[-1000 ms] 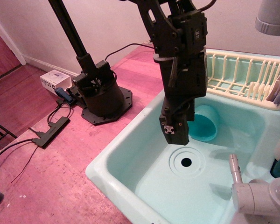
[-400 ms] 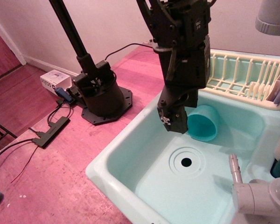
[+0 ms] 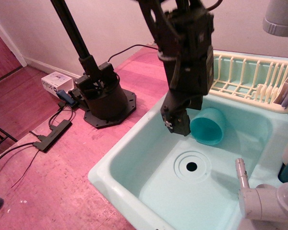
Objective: Flip cup upright
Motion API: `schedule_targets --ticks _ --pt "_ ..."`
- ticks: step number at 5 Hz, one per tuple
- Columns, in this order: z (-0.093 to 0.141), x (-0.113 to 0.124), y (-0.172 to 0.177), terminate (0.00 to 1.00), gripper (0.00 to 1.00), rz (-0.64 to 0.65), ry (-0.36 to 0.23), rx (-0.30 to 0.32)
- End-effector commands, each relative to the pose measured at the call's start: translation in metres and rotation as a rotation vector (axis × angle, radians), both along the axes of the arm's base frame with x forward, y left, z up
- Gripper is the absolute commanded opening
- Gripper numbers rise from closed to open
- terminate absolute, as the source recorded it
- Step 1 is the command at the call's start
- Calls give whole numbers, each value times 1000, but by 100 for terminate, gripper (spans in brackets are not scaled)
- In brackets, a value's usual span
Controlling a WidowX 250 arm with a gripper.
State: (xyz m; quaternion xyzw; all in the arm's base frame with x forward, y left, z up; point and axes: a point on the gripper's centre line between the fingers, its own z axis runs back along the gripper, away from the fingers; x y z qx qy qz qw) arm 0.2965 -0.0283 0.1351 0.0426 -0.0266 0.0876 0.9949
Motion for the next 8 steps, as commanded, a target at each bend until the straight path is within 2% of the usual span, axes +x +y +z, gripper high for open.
schedule_targets --ticks 1,2,3,4,5,7,8 --pt "-22 -4 21 0 100 10 -15 61" --pt "-31 -8 36 0 100 50 -52 90" --pt "-32 2 47 0 100 65 -93 150" --pt "-22 19 59 0 100 79 -102 218" --pt "-22 26 58 0 0 122 -146 220" --pt "-16 45 56 0 0 136 -161 228" --pt "-25 42 51 0 0 199 -130 61"
